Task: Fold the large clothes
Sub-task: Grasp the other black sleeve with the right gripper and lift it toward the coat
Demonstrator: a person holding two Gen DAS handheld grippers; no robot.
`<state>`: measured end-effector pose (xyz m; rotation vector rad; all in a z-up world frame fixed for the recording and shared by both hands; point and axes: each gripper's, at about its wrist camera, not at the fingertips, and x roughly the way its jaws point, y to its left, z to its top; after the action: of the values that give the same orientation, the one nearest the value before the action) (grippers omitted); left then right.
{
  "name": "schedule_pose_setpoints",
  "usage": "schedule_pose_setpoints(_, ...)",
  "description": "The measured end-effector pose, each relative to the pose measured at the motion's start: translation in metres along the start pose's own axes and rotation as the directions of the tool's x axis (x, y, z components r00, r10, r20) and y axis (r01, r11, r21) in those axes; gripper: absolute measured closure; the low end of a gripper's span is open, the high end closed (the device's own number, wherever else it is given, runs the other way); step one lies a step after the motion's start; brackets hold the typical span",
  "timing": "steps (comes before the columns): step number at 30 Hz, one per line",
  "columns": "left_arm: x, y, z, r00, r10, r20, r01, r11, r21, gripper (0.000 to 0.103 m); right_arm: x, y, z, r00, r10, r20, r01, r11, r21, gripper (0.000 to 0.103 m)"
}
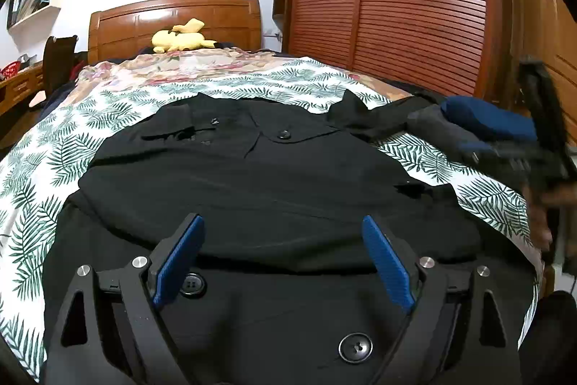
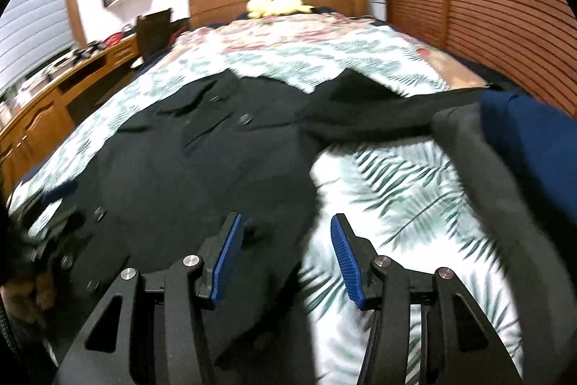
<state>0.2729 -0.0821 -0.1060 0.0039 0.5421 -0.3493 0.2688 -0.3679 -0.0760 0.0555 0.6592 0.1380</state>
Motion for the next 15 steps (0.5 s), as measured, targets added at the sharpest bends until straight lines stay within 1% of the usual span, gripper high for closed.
schedule_pose_setpoints(1, 0.000, -0.001, 0.000, 1.000, 0.003, 0.000, -0.003, 1.000, 0.005, 0.014, 0.007, -0.007, 0.007, 1.000, -0.011, -0.007, 0.011, 1.000, 0.015, 0.038)
schedule_pose_setpoints(6, -0.002, -0.004, -0.002, 1.000, 0.014, 0.004, -0.014, 1.000, 0.017, 0.014, 0.062, -0.044, 0.036, 0.996, -0.044, -0.074, 0.050, 0.995, 0.087, 0.037)
schedule_pose_setpoints(10, -0.003, -0.005, -0.002, 1.000, 0.015, 0.006, -0.015, 1.000, 0.020, 0.014, 0.102, -0.062, 0.057, 0.991, -0.080, -0.105, 0.093, 0.988, 0.127, 0.037)
schedule_pose_setpoints(14, -0.003, -0.005, -0.002, 1.000, 0.003, 0.001, -0.003, 1.000, 0.026, 0.014, 0.129, -0.079, 0.069, 0.986, -0.093, -0.139, 0.120, 0.972, 0.202, 0.037)
schedule_pose_setpoints(15, -0.003, -0.005, -0.002, 1.000, 0.001, -0.001, -0.001, 1.000, 0.029, 0.014, 0.133, -0.083, 0.071, 0.986, -0.084, -0.141, 0.114, 0.968, 0.225, 0.037)
